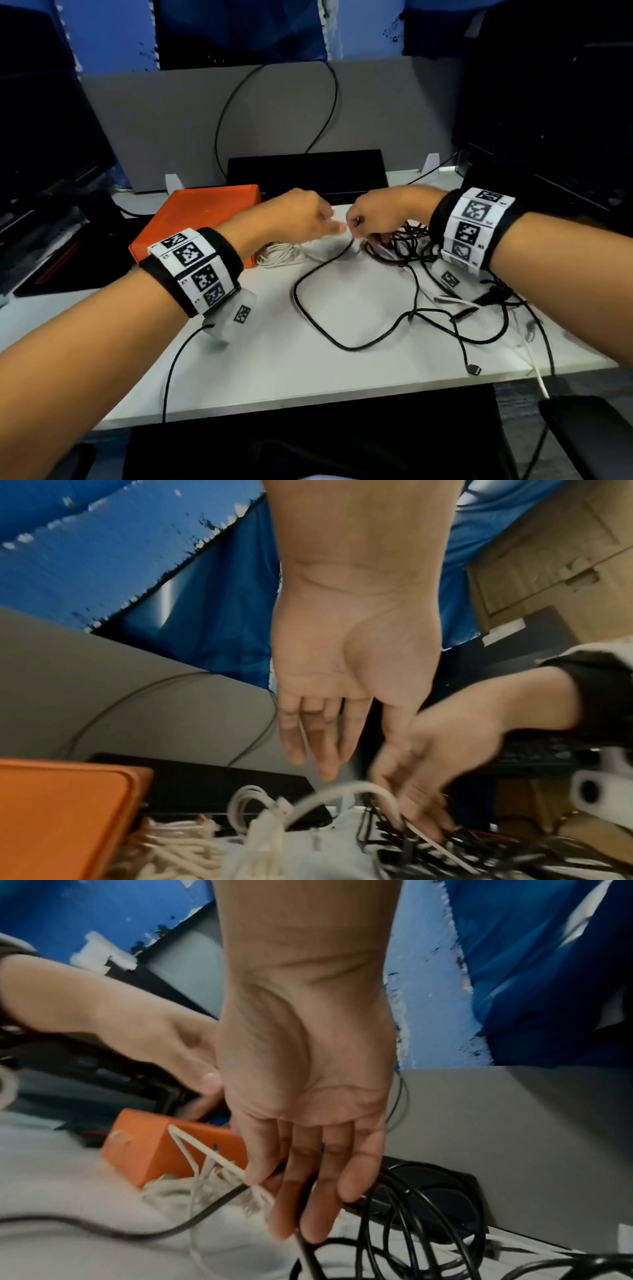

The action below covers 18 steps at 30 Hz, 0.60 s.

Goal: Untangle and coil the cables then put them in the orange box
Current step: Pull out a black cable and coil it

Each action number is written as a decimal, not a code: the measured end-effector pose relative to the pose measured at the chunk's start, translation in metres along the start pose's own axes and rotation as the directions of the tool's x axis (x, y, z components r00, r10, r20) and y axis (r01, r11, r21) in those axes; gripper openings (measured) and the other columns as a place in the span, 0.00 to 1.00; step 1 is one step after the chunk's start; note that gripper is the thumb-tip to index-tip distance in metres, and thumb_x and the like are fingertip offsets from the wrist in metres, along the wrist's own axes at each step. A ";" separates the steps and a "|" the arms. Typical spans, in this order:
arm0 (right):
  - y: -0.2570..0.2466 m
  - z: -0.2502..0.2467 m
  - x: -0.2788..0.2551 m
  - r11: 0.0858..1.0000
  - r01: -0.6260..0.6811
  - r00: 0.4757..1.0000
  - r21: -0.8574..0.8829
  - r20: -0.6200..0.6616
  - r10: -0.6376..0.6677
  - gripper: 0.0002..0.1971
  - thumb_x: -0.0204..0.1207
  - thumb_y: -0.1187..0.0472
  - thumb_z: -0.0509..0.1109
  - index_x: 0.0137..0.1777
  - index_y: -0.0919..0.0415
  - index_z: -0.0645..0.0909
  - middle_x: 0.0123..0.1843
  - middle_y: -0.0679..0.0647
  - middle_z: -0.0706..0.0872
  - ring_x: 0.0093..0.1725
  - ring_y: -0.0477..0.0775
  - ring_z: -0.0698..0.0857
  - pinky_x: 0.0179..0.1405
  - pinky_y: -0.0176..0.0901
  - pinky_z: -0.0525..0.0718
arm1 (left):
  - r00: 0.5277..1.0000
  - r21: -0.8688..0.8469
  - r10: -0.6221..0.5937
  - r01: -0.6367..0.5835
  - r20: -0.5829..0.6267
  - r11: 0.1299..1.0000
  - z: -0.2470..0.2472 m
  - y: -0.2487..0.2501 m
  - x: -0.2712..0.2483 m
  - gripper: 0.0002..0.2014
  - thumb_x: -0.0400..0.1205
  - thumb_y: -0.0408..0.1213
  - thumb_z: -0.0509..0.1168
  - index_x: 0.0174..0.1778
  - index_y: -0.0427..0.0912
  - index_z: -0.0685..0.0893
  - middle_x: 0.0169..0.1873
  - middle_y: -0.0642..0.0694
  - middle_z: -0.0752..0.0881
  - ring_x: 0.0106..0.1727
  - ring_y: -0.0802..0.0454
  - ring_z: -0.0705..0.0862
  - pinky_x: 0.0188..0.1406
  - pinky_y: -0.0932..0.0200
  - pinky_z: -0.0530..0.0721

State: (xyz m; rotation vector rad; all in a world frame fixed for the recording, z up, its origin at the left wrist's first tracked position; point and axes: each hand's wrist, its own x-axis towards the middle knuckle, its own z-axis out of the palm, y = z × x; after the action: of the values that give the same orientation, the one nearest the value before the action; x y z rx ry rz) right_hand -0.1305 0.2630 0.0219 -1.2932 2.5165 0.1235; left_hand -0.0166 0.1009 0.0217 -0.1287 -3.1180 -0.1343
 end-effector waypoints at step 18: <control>0.054 0.006 -0.035 0.986 -0.148 0.986 0.081 -0.061 0.153 0.25 0.74 0.37 0.78 0.62 0.49 0.76 0.51 0.48 0.87 0.49 0.57 0.90 0.56 0.53 0.88 | 0.811 -0.622 -0.218 -0.213 -0.542 0.754 -0.067 0.025 0.030 0.10 0.86 0.50 0.65 0.42 0.52 0.81 0.30 0.52 0.86 0.31 0.55 0.84 0.37 0.46 0.89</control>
State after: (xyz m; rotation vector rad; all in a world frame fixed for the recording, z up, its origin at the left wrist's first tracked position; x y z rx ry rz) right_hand -0.1532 0.3234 0.0233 -1.0947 2.6467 0.0175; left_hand -0.0439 0.1225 0.0912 -0.0666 -2.2965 -1.0645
